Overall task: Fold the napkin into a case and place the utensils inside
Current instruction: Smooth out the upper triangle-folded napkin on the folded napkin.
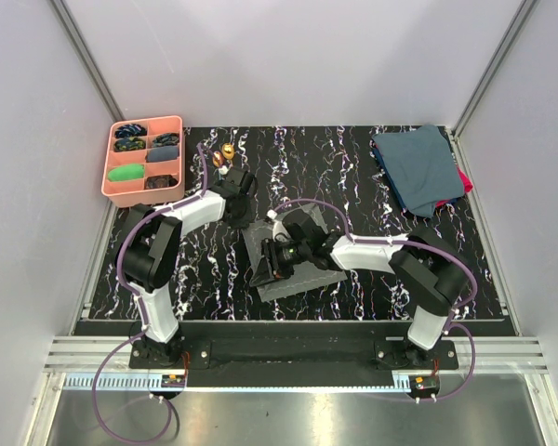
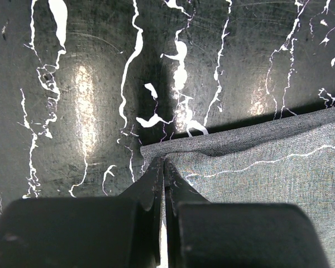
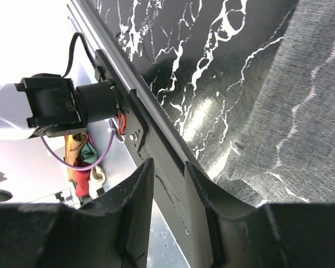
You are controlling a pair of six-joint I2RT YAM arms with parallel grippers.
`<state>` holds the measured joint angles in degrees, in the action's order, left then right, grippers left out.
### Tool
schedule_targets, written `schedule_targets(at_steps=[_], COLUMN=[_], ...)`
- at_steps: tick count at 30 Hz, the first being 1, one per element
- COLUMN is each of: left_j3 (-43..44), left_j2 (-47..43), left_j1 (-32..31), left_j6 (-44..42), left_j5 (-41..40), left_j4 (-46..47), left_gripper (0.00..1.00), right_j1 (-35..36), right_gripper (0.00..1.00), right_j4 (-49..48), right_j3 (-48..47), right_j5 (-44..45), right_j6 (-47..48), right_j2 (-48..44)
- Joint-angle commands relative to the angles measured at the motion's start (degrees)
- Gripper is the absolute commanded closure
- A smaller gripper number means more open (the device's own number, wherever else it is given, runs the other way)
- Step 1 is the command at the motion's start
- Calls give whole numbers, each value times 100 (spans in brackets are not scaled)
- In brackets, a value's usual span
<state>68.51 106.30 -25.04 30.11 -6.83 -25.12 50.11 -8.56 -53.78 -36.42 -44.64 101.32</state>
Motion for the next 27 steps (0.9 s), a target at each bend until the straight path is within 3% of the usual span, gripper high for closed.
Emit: schedule_targets(at_steps=[1,19,27], left_j3=[207,356,321], left_j2=[22,260,251], left_j1=[43,43,43], left_j6=[-119,-84,-5], left_j5=[-275,-161,-64], left_j4=[183,262,298], left_gripper=[100,100,100], right_j1=[-10,-432,-256], right_gripper=[62,62,77], right_j4=[126,3,-480], right_j3=[-238,-124,-229], right_j5=[136,-48,-295], right_j6=[131,210,61], right_j2=[90,257,871])
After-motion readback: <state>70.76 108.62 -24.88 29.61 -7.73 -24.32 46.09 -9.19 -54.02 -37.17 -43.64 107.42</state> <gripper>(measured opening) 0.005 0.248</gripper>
